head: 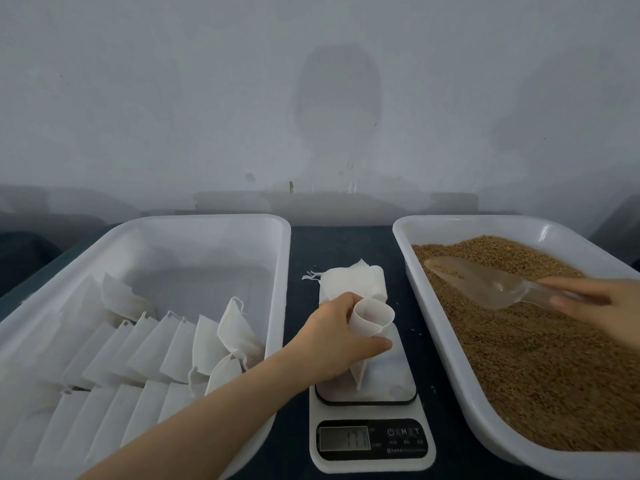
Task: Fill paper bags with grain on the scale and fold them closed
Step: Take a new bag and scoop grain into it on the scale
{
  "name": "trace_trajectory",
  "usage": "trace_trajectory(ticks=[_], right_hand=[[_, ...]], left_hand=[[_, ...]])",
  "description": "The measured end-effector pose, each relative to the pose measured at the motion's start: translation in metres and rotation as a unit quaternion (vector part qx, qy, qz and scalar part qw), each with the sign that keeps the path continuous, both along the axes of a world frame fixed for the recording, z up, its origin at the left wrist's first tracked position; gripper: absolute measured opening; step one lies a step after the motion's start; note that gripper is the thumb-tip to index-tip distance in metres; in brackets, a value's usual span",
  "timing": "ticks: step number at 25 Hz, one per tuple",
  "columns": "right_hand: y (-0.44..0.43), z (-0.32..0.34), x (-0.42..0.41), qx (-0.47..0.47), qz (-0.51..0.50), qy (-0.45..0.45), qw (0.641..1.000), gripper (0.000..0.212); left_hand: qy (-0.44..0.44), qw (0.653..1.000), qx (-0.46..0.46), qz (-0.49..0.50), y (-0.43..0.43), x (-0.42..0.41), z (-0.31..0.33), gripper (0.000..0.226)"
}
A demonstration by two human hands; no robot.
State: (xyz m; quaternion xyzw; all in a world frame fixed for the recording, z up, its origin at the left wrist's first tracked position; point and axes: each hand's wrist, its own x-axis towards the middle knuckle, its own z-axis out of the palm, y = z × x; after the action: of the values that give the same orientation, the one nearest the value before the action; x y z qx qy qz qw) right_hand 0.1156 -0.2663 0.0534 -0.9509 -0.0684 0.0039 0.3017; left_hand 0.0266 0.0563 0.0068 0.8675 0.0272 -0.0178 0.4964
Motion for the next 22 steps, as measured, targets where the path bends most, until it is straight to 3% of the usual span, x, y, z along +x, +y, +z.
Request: trace_trajectory(ticks=[7,9,12,22], right_hand=[[0.020,0.042,-0.016,-0.035,0.104,-0.071,0.991,0.031],[0.025,0.048,-0.017,-0.050,0.134,-0.093,0.985,0.041],[0.038,0.055,-0.017,-0.071,0.173,-0.111,0.976,0.033],[0.055,0.075,-0.011,-0.154,0.210,-0.149,0.954,0.032]], left_hand=[[0.000,1.000,-0.009,-0.005,-0.001,0.000,0.001,0.047],[-0.004,1.000,-0.009,-0.006,-0.001,0.000,0.001,0.047],[-0.007,1.000,-0.012,-0.009,-0.001,0.000,0.002,0.047],[-0.024,0.999,-0.023,-0.016,-0.001,0.001,0.003,0.045]])
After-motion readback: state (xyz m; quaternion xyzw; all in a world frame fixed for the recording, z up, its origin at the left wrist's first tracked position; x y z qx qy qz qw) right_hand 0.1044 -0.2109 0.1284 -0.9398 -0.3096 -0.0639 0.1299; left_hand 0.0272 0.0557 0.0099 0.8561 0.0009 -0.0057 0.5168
